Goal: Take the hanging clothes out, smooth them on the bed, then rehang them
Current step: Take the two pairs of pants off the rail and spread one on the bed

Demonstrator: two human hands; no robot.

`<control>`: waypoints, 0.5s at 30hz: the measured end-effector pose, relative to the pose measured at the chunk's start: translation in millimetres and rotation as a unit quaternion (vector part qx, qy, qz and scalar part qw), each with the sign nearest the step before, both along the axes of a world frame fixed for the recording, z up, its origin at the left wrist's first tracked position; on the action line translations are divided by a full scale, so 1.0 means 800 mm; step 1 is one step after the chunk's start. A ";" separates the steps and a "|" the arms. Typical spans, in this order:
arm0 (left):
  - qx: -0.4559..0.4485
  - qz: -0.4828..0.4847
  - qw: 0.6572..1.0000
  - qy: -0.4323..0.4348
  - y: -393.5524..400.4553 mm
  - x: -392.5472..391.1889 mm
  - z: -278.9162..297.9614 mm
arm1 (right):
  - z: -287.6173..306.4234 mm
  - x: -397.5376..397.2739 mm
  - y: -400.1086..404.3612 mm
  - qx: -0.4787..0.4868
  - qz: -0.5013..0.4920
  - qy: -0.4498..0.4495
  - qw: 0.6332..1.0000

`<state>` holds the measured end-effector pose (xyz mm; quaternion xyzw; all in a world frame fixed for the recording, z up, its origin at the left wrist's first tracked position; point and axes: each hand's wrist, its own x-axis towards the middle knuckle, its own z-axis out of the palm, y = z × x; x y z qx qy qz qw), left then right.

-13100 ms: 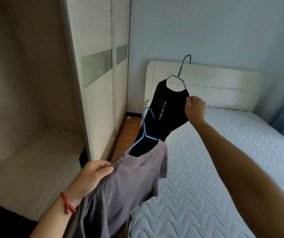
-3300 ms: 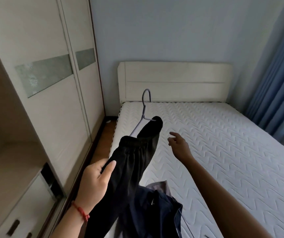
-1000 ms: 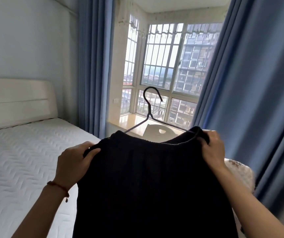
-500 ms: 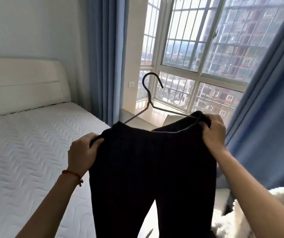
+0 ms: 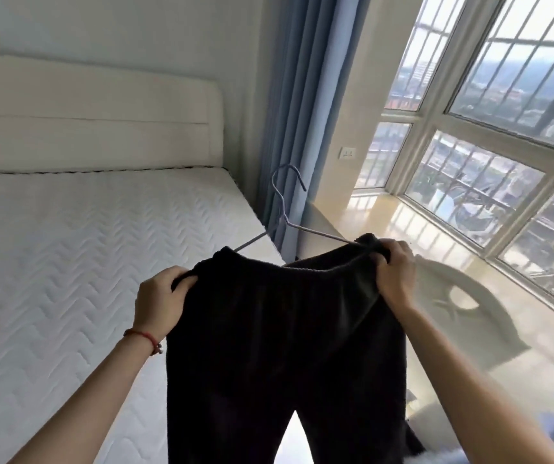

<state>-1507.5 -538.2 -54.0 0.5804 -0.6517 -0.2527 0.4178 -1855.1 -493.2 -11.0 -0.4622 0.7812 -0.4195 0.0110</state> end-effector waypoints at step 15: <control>0.010 0.068 0.996 -0.057 -0.181 -0.063 -0.034 | -0.074 -0.066 -0.209 0.014 0.048 -0.015 0.999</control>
